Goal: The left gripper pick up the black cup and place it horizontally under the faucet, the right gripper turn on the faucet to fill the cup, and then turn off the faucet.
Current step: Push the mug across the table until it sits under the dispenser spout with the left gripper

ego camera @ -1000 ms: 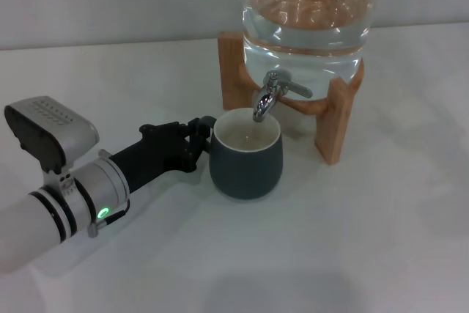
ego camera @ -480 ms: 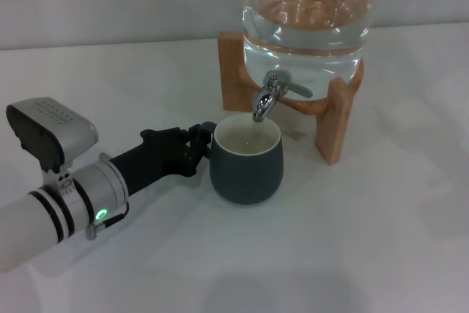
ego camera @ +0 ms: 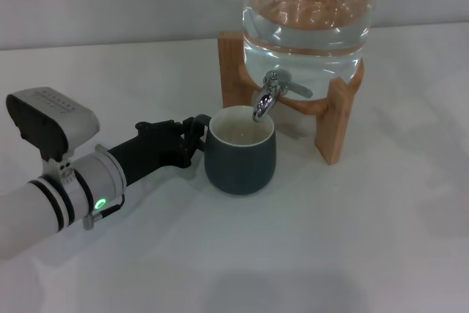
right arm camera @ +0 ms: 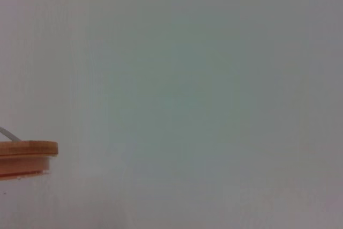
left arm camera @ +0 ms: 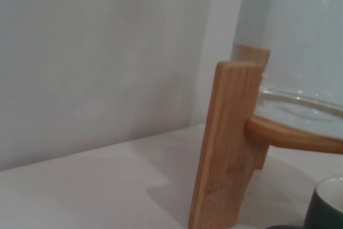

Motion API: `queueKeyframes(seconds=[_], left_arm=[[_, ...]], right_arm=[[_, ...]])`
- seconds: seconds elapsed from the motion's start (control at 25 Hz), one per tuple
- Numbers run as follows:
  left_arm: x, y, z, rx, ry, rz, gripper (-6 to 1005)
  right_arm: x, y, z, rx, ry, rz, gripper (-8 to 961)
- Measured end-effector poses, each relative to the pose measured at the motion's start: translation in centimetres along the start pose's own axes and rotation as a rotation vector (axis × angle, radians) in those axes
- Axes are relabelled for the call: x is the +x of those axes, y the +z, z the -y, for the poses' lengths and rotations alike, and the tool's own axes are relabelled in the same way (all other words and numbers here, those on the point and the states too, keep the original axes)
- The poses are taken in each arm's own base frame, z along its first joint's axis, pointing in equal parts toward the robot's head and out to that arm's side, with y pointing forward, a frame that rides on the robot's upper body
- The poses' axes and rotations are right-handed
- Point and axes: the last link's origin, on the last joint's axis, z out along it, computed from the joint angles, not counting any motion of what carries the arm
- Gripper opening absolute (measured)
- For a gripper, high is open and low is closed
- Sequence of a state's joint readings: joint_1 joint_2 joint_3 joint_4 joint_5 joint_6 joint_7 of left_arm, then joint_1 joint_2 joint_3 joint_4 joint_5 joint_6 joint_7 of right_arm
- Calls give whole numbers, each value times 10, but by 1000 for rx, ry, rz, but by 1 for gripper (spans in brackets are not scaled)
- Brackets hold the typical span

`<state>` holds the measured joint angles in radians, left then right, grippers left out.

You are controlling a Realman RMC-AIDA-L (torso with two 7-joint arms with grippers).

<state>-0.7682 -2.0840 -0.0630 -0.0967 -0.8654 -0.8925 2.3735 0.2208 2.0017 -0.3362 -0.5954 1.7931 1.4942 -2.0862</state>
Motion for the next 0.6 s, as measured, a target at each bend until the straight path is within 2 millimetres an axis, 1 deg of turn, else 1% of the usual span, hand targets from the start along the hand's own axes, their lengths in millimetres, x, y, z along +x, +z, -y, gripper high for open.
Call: queueKeyframes(seconds=[0.6], left_arm=[[0, 1, 0, 3, 15, 8, 115]], right_arm=[[-1, 2, 0, -4, 0, 3, 841]])
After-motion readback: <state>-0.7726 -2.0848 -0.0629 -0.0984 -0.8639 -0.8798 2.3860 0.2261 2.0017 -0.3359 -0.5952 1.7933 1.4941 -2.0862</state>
